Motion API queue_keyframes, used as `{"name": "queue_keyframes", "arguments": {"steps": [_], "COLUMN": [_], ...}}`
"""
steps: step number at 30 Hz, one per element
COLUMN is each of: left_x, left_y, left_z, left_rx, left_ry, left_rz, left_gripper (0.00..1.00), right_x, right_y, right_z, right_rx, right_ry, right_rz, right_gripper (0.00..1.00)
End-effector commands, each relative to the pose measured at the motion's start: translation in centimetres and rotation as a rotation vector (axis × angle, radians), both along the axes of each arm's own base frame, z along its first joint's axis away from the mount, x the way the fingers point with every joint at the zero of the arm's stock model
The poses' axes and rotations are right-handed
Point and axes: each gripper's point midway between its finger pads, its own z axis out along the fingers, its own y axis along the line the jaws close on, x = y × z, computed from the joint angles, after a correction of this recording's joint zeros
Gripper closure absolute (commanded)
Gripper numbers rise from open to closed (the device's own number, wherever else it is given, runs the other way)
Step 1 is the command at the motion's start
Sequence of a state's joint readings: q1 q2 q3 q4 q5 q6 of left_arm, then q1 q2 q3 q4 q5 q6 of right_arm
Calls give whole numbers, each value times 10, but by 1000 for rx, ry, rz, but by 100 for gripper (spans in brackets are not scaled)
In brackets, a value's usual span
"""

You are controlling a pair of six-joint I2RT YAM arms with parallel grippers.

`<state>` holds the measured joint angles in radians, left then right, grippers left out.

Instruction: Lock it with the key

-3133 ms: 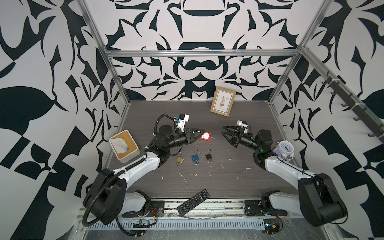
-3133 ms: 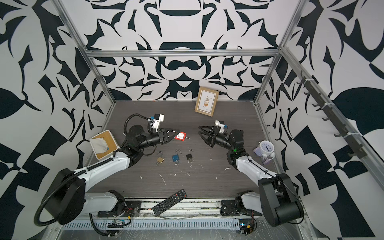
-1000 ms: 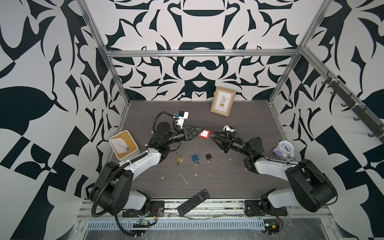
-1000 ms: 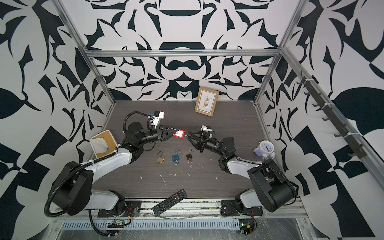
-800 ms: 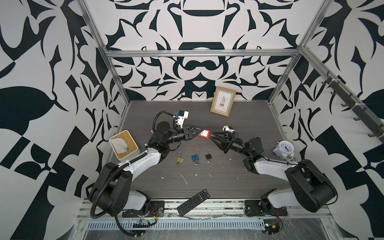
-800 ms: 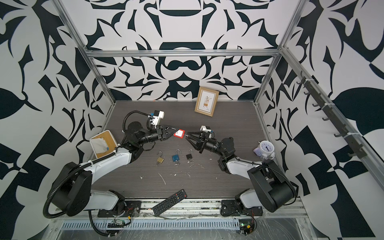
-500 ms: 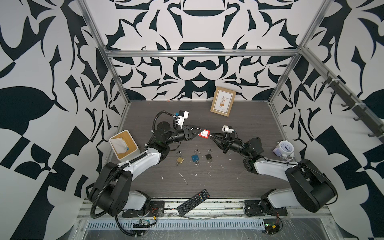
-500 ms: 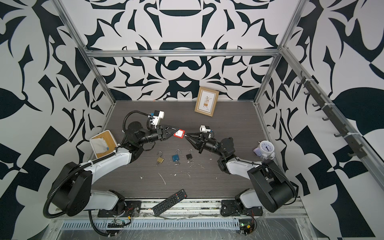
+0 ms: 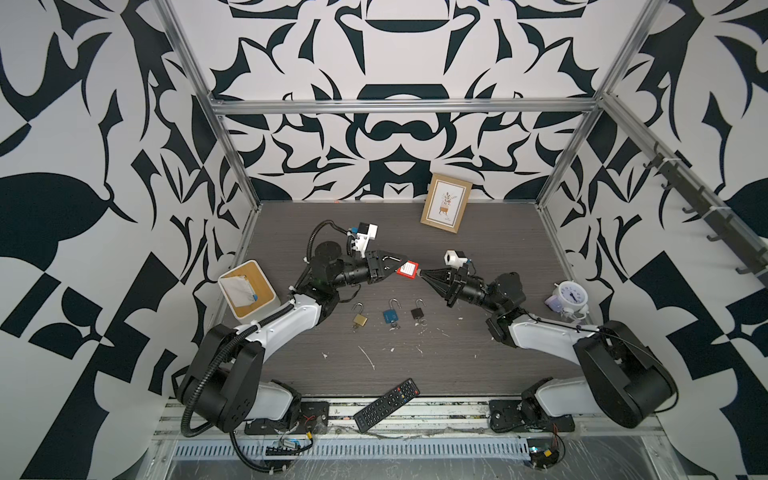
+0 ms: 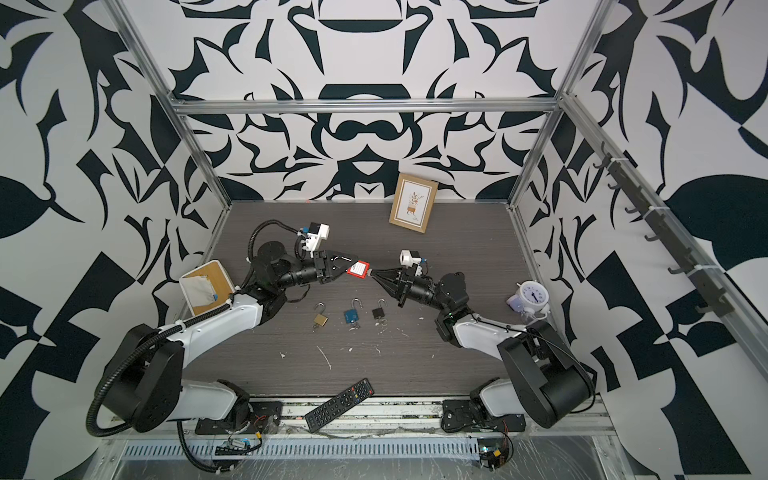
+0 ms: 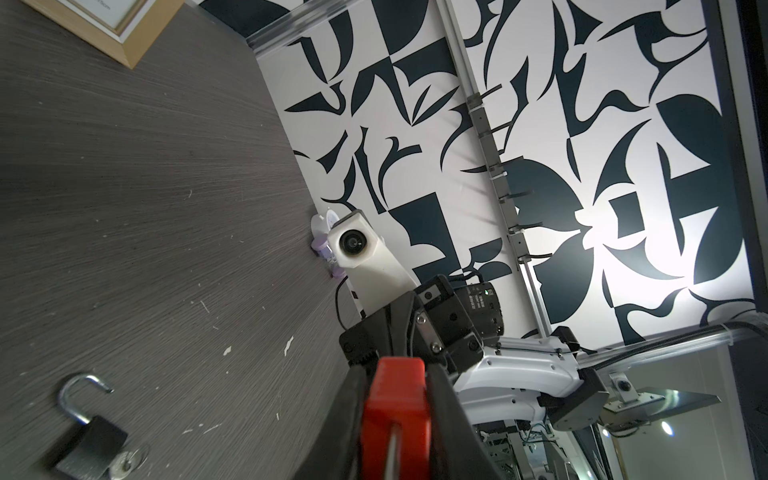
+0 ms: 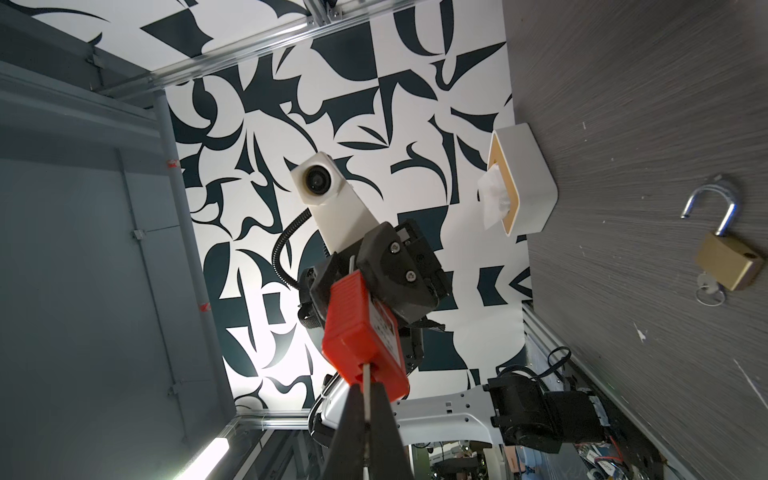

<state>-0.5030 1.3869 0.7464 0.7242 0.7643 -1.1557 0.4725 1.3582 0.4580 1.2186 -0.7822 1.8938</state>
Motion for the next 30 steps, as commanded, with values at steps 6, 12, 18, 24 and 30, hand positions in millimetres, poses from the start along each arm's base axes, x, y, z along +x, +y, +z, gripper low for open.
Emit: {"name": "queue_keyframes", "arguments": {"steps": [6, 12, 18, 24, 30], "left_x": [-3, -1, -2, -3, -1], "left_y": [0, -3, -3, 0, 8], "left_z": [10, 18, 17, 13, 9], "left_rx": [-4, -77, -93, -83, -75], "left_ry": [15, 48, 51, 47, 47], "left_rz": [-10, -30, -31, -16, 24], "left_gripper": [100, 100, 100, 100, 100], "right_x": [-25, -31, -30, -30, -28], "right_y": [-1, -11, -13, -14, -21], "right_z": [23, 20, 19, 21, 18], "right_rx": [-213, -317, -319, -277, -246], "right_ry": [-332, -458, -503, -506, -489], "right_rz": [28, -25, -53, -70, -104], "right_gripper": [100, 100, 100, 100, 100]}}
